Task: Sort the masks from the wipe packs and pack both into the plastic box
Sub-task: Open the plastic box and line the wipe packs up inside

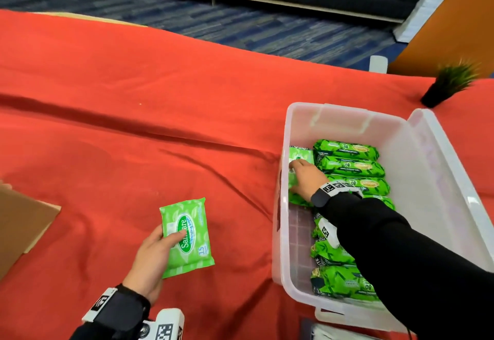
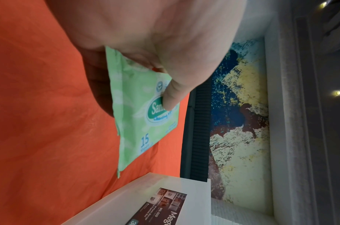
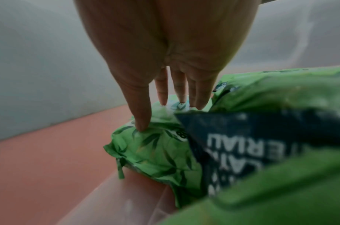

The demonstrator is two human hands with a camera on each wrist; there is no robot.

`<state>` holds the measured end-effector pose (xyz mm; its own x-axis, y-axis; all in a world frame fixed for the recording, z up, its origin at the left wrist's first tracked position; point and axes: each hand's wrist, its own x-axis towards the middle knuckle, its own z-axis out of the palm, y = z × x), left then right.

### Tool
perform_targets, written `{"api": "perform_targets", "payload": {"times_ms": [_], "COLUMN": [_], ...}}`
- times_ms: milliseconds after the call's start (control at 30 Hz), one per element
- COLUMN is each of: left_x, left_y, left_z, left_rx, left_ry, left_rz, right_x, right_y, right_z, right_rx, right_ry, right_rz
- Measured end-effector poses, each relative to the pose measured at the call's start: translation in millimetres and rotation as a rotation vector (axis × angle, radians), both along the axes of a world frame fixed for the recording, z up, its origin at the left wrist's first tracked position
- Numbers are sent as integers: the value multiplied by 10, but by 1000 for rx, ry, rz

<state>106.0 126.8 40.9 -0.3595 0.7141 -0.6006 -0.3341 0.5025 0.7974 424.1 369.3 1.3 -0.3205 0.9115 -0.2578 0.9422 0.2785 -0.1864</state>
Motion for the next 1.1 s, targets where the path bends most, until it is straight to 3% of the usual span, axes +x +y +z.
{"api": "perform_targets", "payload": {"times_ms": [100, 200, 300, 367, 400, 533, 633, 900, 1000, 1100], "left_x": [17, 43, 141, 255, 323, 607, 758, 793, 902, 1100], "left_y": [-13, 16, 114, 204, 250, 368, 363, 463, 582, 626], "left_z": [70, 220, 463, 636, 720, 985, 1082, 1111, 1089, 1019], "left_rx": [21, 73, 164, 260, 311, 447, 492, 370, 432, 450], "left_ry": [0, -14, -47, -49, -58, -125, -158, 10, 75, 139], "left_rz": [-23, -71, -153, -213, -237, -277, -307, -341, -349, -507], "right_x": [19, 71, 60, -44, -112, -428, -588, -111, 235, 455], "right_y": [-32, -47, -68, -197, -301, -903, -1300, -995, -590, -225], "right_z": [59, 364, 895, 1343, 1560, 2104, 2142, 1885, 1752, 1537], "right_rx": [-37, -5, 49, -49, -94, -430, -627, -524, -339, -191], "right_ry": [97, 359, 791, 1096, 1159, 1111, 1034, 1346, 1293, 1128], "right_rz": [-41, -232, -474, -533, -520, -328, -225, -676, -849, -913]}}
